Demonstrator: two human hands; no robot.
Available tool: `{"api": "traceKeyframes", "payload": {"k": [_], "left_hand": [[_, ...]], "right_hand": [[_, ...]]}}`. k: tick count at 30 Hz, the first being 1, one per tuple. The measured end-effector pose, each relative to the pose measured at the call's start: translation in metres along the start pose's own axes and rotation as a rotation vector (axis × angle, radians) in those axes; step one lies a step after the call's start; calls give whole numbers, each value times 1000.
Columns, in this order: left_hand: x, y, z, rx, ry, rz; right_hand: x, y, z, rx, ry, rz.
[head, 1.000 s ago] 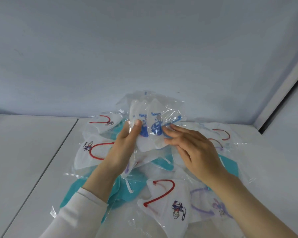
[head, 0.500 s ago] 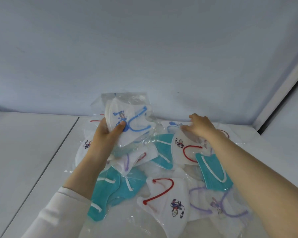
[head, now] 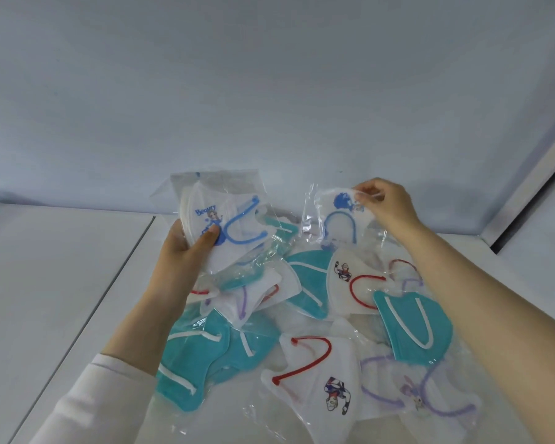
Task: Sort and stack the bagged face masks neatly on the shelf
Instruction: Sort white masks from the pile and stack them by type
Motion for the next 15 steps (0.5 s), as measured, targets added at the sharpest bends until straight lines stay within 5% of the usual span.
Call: {"api": "traceKeyframes", "payload": {"k": [6, 11, 15], "left_hand": [[-7, -26, 12, 47, -57, -47], [-27, -87, 27, 70, -100, -278], [-66, -150, 33, 62, -135, -612]], "right_hand": [[-26, 95, -80, 42, 319, 193], [-84, 86, -117, -13, 314, -281], [-108, 75, -107, -340, 378, -214]]}}
Point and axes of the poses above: each hand's wrist, its own x-axis towards the middle knuckle, its own y-axis out of the back of the hand, z = x × y, the point moved 9 cm from there along x, towards the middle knuckle, and after that the axes turned 1 degree about y, right-handed, at the moved point
